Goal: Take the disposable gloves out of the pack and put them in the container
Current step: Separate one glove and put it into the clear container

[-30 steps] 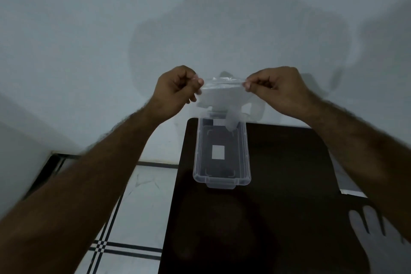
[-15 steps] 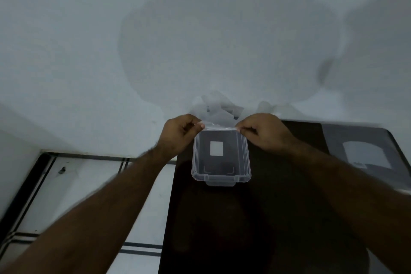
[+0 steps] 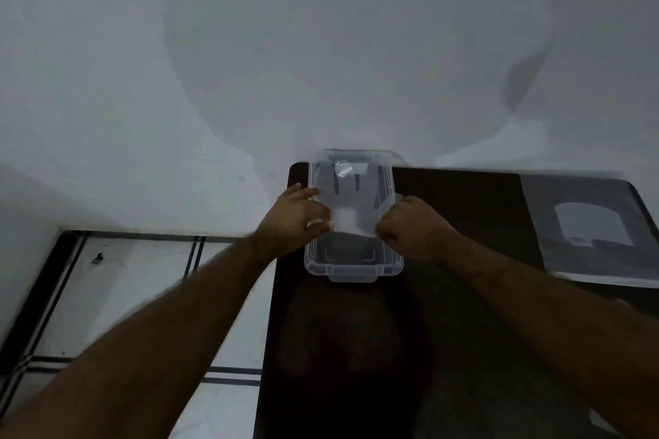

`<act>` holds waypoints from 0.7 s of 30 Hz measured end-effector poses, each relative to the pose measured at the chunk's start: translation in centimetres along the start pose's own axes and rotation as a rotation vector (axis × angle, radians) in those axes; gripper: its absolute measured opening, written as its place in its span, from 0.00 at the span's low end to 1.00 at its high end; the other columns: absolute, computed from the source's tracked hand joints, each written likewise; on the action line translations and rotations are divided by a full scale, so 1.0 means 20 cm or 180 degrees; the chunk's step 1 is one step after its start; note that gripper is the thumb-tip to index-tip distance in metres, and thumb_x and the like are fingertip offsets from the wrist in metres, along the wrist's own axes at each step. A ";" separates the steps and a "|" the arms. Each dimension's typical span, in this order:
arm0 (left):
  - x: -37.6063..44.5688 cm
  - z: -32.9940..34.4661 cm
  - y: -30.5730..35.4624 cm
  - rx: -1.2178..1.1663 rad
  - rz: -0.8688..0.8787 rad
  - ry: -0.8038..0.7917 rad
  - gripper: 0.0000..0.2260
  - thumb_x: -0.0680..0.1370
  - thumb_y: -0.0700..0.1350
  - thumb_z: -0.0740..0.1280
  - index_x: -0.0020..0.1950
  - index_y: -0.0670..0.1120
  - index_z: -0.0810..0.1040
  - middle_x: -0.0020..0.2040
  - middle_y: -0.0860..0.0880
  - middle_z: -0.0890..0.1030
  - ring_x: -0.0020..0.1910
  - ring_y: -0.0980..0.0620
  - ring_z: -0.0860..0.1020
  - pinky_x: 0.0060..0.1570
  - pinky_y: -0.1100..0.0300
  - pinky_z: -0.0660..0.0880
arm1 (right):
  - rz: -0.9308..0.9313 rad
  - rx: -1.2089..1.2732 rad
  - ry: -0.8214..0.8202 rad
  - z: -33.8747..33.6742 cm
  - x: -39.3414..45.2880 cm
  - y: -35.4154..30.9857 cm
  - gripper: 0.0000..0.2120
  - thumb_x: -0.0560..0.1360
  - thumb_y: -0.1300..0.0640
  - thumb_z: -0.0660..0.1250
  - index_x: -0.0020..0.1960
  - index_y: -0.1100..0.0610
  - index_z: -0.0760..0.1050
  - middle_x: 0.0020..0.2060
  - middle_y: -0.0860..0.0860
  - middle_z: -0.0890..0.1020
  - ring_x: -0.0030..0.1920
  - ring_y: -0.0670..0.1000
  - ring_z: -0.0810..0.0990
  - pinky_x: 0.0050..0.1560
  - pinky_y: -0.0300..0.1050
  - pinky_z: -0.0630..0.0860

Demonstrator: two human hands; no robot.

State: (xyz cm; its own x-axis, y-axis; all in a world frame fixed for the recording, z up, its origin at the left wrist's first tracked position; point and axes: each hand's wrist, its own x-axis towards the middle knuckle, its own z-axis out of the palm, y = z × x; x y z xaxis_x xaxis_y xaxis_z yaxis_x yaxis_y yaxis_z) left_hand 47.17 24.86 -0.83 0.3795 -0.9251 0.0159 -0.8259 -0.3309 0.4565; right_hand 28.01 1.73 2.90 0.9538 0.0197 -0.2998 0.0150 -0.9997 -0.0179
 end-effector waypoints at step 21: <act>0.12 0.04 0.06 0.1655 0.0641 -0.2147 0.30 0.86 0.67 0.47 0.67 0.55 0.85 0.69 0.54 0.83 0.86 0.44 0.59 0.72 0.34 0.21 | -0.0677 -0.0318 -0.1083 -0.03 0.20 -0.10 0.15 0.86 0.45 0.59 0.66 0.47 0.79 0.61 0.49 0.85 0.67 0.51 0.80 0.84 0.65 0.49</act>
State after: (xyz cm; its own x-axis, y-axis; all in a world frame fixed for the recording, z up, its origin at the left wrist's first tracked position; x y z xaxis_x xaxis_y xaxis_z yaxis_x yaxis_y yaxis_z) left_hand 46.82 22.14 -0.97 0.0139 -0.8336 -0.5522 -0.9986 -0.0402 0.0356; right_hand 32.00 3.77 2.37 0.7728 0.2125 -0.5980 0.2462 -0.9689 -0.0260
